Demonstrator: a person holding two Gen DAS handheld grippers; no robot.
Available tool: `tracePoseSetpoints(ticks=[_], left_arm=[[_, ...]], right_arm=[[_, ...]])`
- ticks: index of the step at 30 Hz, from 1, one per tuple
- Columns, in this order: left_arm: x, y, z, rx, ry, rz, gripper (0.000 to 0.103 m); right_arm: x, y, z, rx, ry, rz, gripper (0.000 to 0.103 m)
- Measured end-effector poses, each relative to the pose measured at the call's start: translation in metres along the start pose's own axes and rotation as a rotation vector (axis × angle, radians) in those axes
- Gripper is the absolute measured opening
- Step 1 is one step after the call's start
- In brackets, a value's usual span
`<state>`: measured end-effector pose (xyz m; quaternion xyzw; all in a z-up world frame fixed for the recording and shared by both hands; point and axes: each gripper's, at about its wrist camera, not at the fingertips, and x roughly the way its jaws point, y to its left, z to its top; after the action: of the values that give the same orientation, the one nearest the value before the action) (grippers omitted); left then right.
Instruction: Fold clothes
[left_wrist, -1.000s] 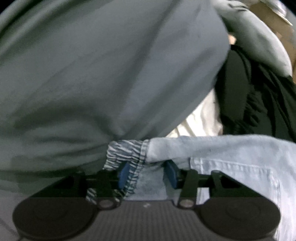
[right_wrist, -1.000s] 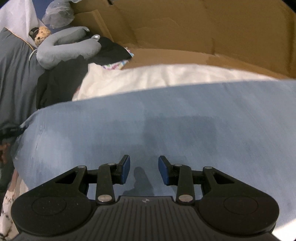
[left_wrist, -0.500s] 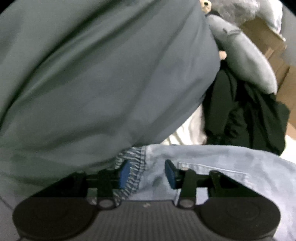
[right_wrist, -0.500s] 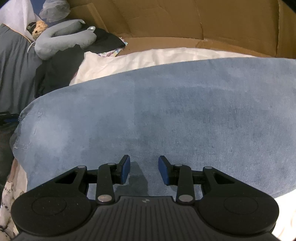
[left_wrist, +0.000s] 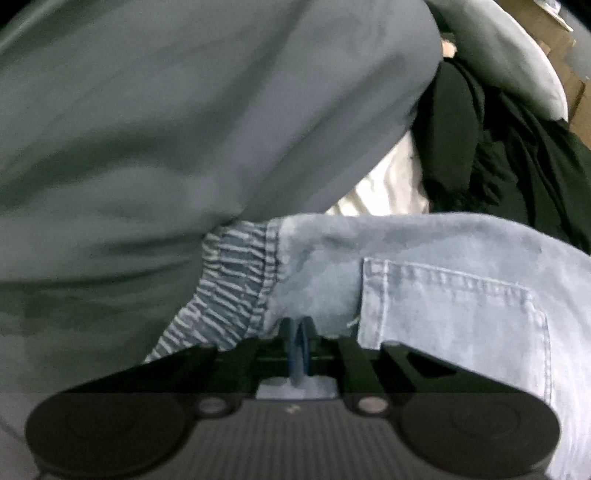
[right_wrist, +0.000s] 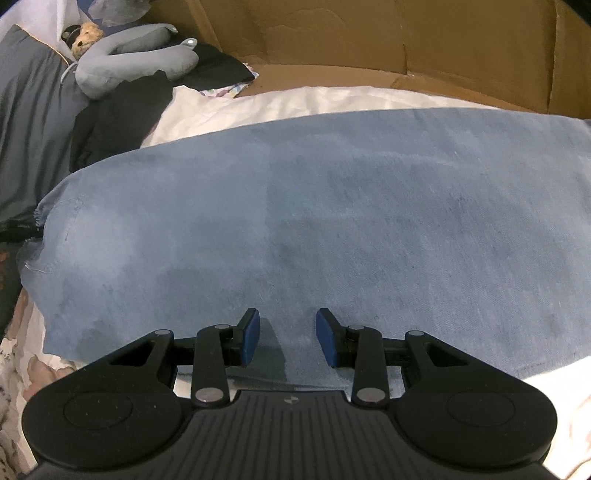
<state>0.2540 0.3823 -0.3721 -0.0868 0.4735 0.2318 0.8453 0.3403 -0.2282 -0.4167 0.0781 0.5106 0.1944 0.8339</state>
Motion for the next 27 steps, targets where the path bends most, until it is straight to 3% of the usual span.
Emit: tracePoseSetpoints(ticks=[7,15,21,27], left_arm=[[-0.048,0.019,0.005,-0.016,-0.016,-0.042,0.011],[-0.068,0.032,-0.022,-0.045,-0.035,-0.026,0.011],[-0.047,0.030,-0.040,-0.021,0.011,-0.003,0.011],[-0.025,0.028,-0.045,0.005,0.004,0.021,0.008]], right_arm=[[-0.006,-0.004,-0.001,0.025,-0.011,-0.002,0.041],[-0.012,-0.008,-0.003,0.032,-0.016,-0.021,0.041],[-0.015,-0.008,-0.008,0.028,-0.013,-0.031,0.041],[-0.021,-0.011,-0.010,0.035,-0.016,-0.043,0.042]])
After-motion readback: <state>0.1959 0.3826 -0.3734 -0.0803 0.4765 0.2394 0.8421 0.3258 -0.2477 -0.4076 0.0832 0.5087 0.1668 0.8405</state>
